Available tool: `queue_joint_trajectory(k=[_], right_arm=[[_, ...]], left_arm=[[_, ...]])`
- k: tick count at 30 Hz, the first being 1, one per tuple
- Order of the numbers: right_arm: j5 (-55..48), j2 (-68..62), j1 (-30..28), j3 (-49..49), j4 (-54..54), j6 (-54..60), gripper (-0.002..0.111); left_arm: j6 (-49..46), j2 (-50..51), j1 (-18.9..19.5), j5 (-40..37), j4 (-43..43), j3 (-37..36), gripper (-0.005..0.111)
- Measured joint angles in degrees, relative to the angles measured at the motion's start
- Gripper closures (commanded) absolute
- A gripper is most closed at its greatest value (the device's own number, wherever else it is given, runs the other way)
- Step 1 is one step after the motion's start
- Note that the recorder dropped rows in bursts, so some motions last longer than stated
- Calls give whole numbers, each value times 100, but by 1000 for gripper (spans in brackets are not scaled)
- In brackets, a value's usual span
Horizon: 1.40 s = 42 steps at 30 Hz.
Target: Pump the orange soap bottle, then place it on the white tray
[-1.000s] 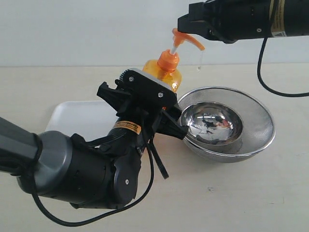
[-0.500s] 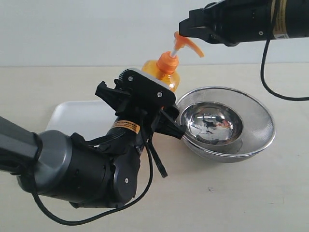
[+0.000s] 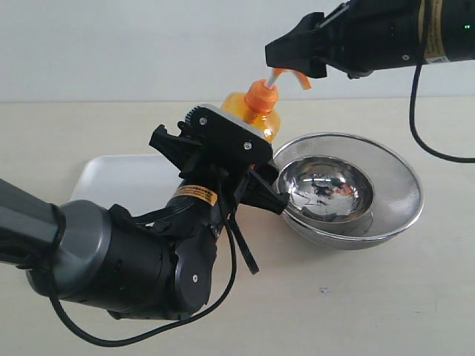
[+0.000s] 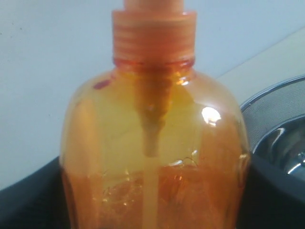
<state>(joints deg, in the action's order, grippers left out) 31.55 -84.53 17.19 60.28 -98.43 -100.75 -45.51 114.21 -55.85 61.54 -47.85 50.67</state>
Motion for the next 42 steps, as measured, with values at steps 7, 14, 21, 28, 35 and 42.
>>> queue_joint_trajectory(k=[7,14,21,28,35,42], right_arm=[[-472,518,4,-12,84,132,59],[319,741,4,-37,-90,-144,71],[529,796,4,-115,-159,-200,108],[-602,1996,4,-410,-169,-341,108],[-1375,3185,4,-1606,-169,-456,108],[-2059,4424,4,-2817,-49,-912,108]], left_arm=[[22,0,0,0,10,0,102],[27,0,0,0,10,0,102],[36,0,0,0,10,0,102],[36,0,0,0,10,0,102],[68,0,0,0,10,0,102],[116,0,0,0,10,0,102]])
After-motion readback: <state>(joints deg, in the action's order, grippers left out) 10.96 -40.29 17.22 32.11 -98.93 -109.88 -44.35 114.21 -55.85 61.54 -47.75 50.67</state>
